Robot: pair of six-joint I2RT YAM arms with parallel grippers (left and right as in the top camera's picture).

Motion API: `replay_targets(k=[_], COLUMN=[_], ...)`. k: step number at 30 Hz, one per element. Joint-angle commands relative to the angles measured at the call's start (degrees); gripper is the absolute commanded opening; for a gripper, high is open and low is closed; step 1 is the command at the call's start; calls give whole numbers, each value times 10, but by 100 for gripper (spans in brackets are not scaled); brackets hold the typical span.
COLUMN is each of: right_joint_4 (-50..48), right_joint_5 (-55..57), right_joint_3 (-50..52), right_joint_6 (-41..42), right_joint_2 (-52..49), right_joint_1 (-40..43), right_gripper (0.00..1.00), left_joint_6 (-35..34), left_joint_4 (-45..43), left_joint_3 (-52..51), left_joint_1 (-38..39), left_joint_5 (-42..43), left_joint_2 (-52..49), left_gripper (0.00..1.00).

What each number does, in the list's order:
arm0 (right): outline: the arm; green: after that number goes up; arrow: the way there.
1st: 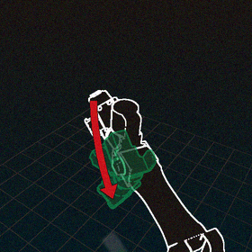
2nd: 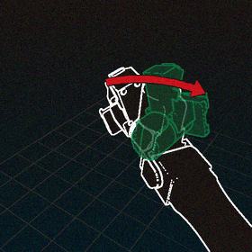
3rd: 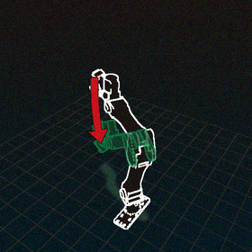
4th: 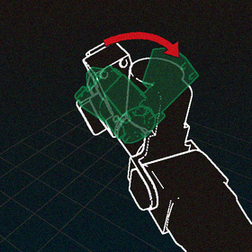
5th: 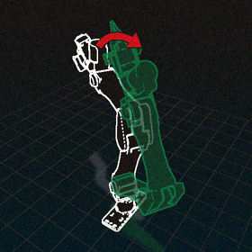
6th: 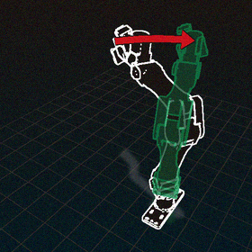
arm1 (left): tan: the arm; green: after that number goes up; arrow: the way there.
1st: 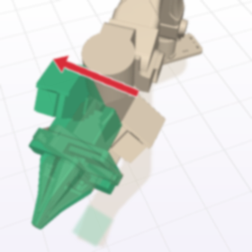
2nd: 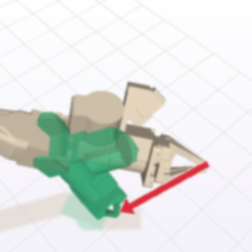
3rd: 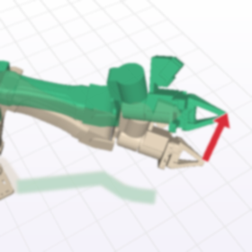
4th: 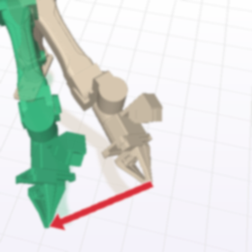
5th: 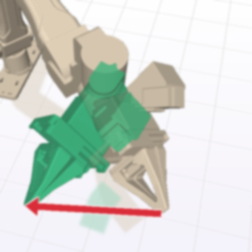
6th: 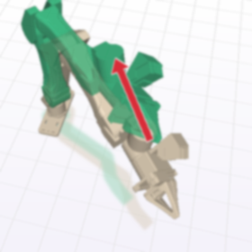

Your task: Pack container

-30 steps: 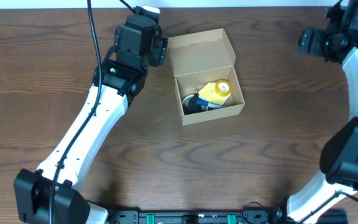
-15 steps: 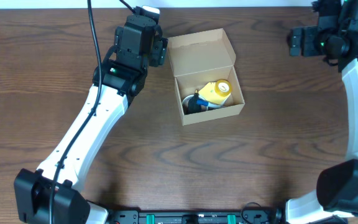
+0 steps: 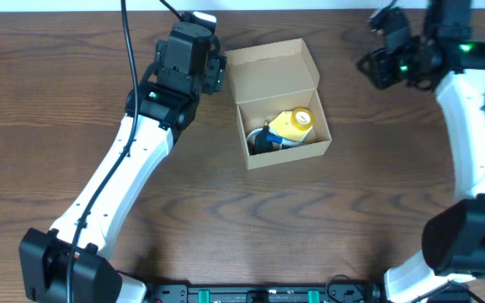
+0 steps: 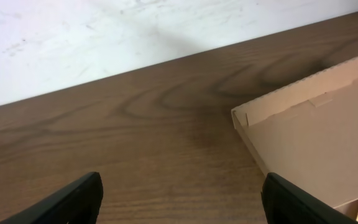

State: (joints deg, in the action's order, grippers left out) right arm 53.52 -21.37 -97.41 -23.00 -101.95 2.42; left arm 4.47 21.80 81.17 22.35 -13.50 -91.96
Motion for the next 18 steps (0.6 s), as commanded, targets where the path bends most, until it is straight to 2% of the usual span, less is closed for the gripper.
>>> replay_targets(k=[1,4,7,9,14,18], right_joint_4=[18,49,93,116,131,107], right_joint_5=[3,21,34,34,50,50], right_joint_3=[0,0,0,1,20,78], right_joint_6=[-11,-11,-19,-24,-24,-24], right_joint_2=[-9,-9,-9,-9,-9,-9], right_joint_1=[-33,-63,-89,-106,-134,-149], right_gripper=[23,27,21,13,10,8], left_joint_6=[-7,-9,-9,-9,-9,-8], left_joint_4=[1,2,3,2,3,2], left_joint_3=[16,16,16,16,16,16], left_joint_1=[2,2,2,2,2,2], left_joint_5=[0,0,0,0,0,0], left_joint_2=[7,7,7,7,8,10], left_gripper=[83,83,83,83,83,83])
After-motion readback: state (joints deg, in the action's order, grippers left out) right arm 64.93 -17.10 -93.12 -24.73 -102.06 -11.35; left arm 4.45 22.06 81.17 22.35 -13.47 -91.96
